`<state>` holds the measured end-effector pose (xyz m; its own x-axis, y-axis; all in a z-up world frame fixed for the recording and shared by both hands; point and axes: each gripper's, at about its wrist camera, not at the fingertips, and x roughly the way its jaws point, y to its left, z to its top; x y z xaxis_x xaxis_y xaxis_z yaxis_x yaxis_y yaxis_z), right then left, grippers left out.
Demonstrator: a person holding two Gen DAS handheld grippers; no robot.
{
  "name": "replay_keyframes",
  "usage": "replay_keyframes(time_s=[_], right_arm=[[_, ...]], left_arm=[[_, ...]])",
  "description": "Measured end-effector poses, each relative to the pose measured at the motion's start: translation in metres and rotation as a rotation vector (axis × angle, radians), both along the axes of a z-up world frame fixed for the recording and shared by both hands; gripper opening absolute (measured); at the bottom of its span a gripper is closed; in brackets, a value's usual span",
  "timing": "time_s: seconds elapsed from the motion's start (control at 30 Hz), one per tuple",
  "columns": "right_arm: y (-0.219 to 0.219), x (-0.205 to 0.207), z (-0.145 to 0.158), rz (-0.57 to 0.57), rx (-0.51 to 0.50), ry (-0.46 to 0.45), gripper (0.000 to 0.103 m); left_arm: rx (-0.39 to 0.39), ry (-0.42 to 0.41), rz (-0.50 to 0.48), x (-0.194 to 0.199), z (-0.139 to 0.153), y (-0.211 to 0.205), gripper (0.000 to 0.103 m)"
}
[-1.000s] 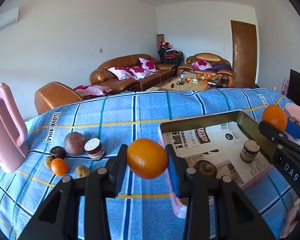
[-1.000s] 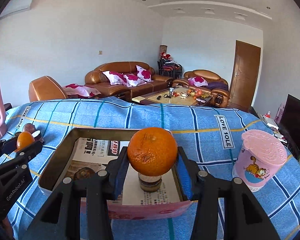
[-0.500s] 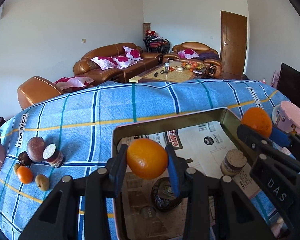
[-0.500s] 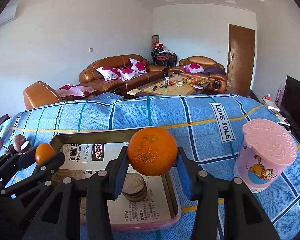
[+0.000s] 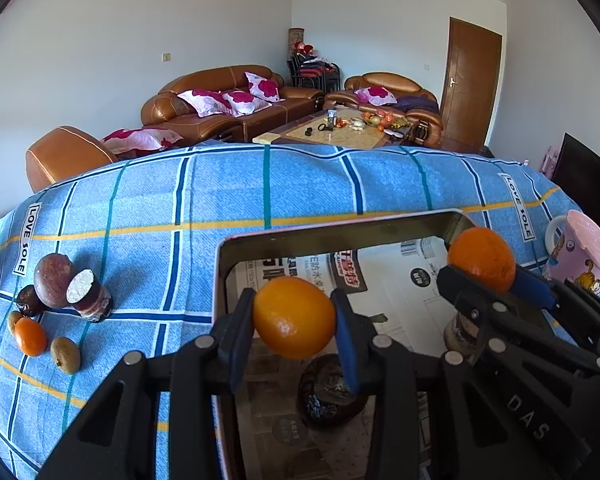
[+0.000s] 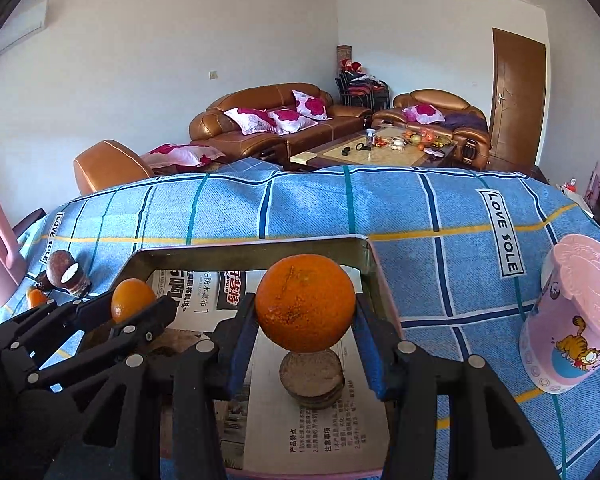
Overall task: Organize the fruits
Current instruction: 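Open the right tool to drop its orange in the box while the left tool drops its orange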
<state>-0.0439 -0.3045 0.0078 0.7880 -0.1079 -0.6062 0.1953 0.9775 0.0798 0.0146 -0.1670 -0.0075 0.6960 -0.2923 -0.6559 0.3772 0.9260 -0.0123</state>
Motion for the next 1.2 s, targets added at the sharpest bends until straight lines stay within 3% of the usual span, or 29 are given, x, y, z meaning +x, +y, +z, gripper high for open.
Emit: replay_keyframes(time_s=[0.13, 0.27, 0.5, 0.53, 0.57, 0.63, 0.7, 0.8, 1.03, 1.2], right_arm=[[-0.008, 0.005, -0.007, 0.018, 0.076, 0.040, 0.049], [-0.007, 0.002, -0.006, 0.021, 0.083, 0.030, 0.050], [-0.013, -0.012, 0.001, 0.007, 0.121, -0.058, 0.060], [-0.013, -0.016, 0.003, -0.004, 0.119, -0.076, 0.066], [-0.014, -0.019, 0.005, -0.017, 0.113, -0.095, 0.069], [-0.014, -0.024, 0.009, -0.042, 0.092, -0.133, 0.074], [-0.015, -0.029, 0.014, -0.077, 0.060, -0.164, 0.074], [-0.019, -0.033, 0.016, -0.114, 0.042, -0.194, 0.075], [-0.017, -0.048, 0.024, -0.143, -0.007, -0.288, 0.075], [-0.009, -0.053, 0.028, -0.141, -0.058, -0.314, 0.075]], left_arm=[[-0.007, -0.002, -0.003, 0.000, 0.000, 0.000, 0.039], [-0.014, 0.001, -0.006, 0.000, 0.000, 0.002, 0.039], [-0.018, -0.005, -0.007, -0.004, 0.002, 0.004, 0.043], [-0.018, -0.016, -0.005, -0.006, 0.003, 0.005, 0.047], [-0.017, -0.029, -0.002, -0.008, 0.004, 0.005, 0.060], [-0.029, -0.057, -0.026, -0.015, 0.008, 0.005, 0.075], [-0.012, -0.093, -0.020, -0.023, 0.010, 0.004, 0.103], [-0.013, -0.144, -0.012, -0.032, 0.016, 0.006, 0.103], [-0.035, -0.169, 0.029, -0.036, 0.021, 0.019, 0.103], [0.023, -0.256, 0.110, -0.040, 0.025, 0.031, 0.103]])
